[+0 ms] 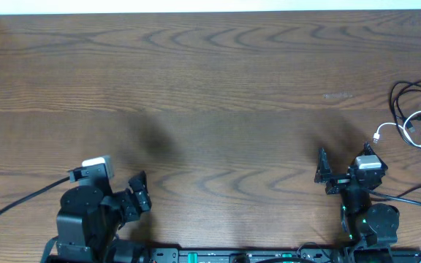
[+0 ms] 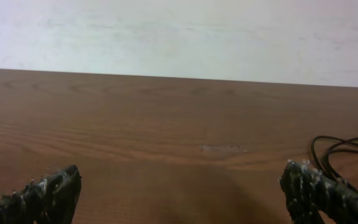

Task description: Untangle cables

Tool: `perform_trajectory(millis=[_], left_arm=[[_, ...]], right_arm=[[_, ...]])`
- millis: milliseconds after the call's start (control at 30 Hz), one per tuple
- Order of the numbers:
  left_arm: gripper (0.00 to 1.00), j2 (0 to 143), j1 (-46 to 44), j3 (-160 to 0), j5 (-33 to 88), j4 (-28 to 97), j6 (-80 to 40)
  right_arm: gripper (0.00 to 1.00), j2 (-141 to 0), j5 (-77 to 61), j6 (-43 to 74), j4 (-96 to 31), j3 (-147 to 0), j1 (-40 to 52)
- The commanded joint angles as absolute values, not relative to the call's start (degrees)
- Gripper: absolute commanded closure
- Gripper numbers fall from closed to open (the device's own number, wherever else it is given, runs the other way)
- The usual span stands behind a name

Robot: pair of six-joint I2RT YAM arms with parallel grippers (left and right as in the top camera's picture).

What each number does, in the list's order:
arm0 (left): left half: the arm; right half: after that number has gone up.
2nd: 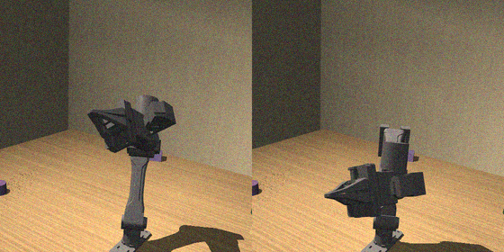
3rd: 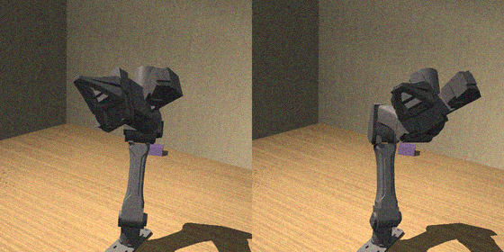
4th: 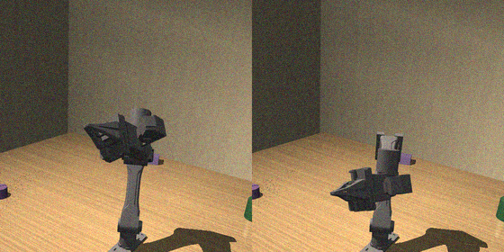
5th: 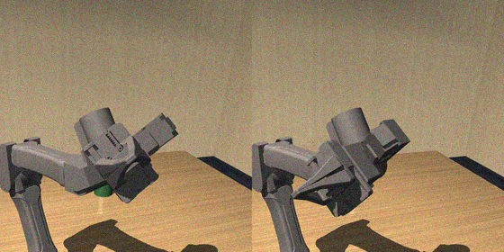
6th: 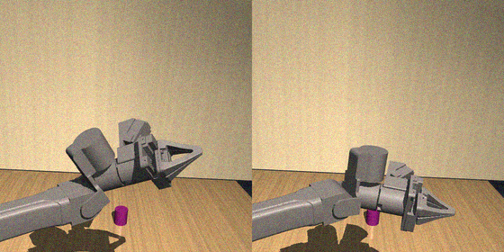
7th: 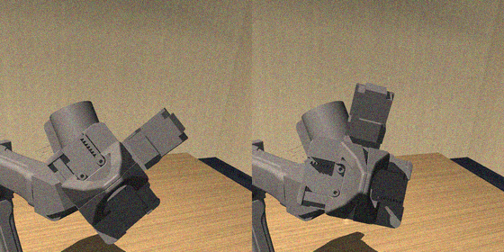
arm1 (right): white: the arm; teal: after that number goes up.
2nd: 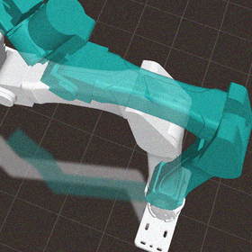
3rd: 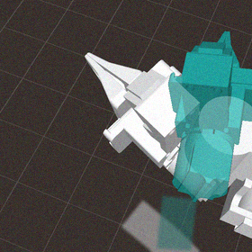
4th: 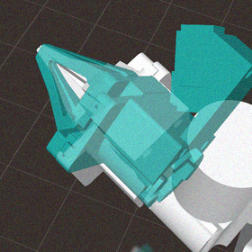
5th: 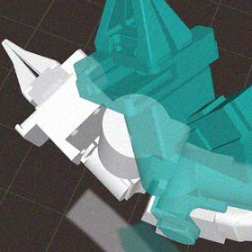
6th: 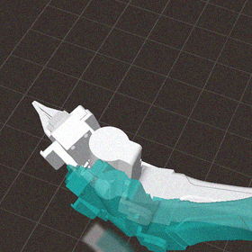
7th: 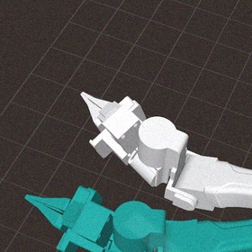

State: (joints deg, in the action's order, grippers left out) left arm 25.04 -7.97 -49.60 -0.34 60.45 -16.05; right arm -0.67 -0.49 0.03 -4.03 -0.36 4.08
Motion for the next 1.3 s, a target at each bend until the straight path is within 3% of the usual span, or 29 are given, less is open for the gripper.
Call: perform_trajectory(millis=[0,267,733,967,1133,1267], left_arm=[[0.1,18.81,-4.45,-43.57,-0.47,56.77,-15.09],[0.09,0.73,4.38,-18.02,9.93,25.76,-15.11],[0.1,0.1,5.56,-1.54,-0.89,-14.44,-9.54],[0.1,0.1,5.28,-0.21,-0.71,-7.64,-0.43],[0.1,0.08,5.28,-0.23,-0.27,4.29,-1.19],[0.1,0.08,5.28,-0.23,0.12,4.16,-1.54]], right_arm=[[0.01,-0.32,0.05,1.02,-4.32,-0.32,3.75],[0.01,-0.32,0.05,1.02,-4.34,-0.3,3.75],[0.01,-0.32,0.05,1.02,-4.32,-0.3,3.75],[0.01,-0.32,0.05,1.02,-4.34,-0.3,3.75],[0.01,-0.32,0.03,1.02,-4.32,-0.3,3.75],[0.01,-0.32,0.05,1.02,-4.32,-0.32,3.75]])
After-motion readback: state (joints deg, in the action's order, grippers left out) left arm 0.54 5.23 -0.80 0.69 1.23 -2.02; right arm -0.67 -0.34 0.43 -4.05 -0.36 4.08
